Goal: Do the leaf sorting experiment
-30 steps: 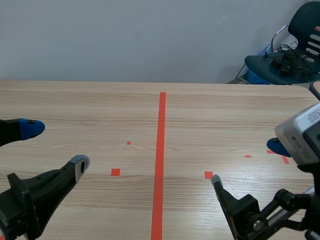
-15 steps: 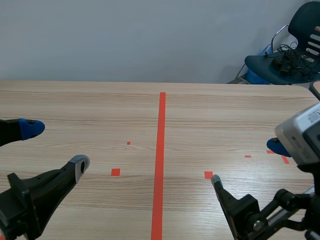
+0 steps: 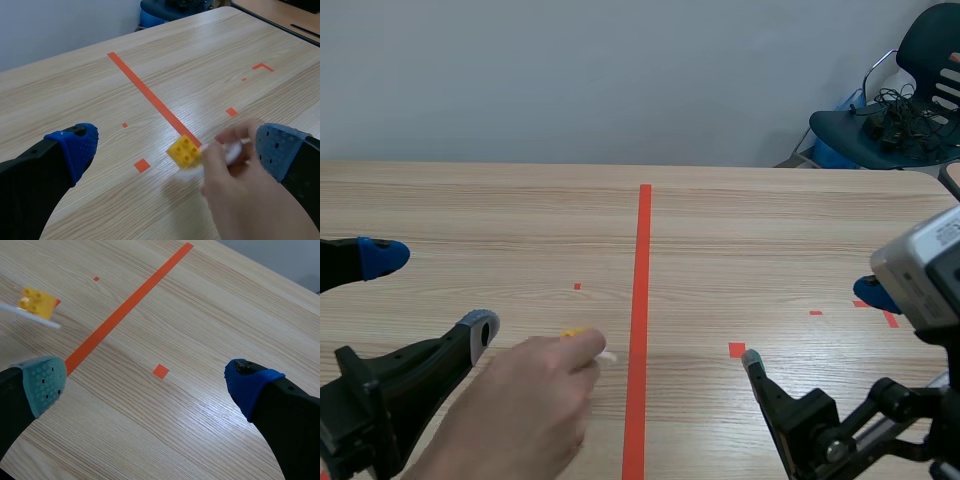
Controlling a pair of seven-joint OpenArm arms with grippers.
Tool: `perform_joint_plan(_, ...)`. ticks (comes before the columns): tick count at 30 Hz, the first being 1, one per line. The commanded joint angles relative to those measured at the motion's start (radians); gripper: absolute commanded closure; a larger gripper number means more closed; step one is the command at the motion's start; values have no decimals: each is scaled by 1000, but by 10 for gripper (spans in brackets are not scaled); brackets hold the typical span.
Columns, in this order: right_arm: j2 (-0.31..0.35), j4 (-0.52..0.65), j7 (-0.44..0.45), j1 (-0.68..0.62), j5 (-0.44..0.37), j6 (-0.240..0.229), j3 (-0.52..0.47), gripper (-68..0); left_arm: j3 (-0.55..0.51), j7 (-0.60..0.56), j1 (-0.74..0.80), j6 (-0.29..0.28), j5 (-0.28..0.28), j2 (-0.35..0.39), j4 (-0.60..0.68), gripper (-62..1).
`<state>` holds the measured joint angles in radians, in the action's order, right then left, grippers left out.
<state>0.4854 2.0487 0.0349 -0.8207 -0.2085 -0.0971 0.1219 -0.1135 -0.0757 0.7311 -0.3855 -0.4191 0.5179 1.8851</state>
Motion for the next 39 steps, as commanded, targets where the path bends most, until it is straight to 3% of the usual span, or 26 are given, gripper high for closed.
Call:
perform_joint_plan(1,7,29,13,9,-3,0,-6,-679,-5,-10,-6,-2,-6,-5,6,-623)
perform_joint_plan(25,7,29,13,9,6,0,-6,-679,-4,-9,-9,-2,-6,-5,6,-623)
perform_joint_plan(32,7,29,19,10,52,0,-6,-679,10,104,-51,-7,-5,-5,3,-623)
perform_joint_plan(36,7,29,28,10,52,0,-6,-679,55,111,-112,-10,-1,-5,-56,-623)
perform_joint_plan(39,7,29,27,9,51,0,-6,-679,110,111,-182,-21,48,-5,-133,-623)
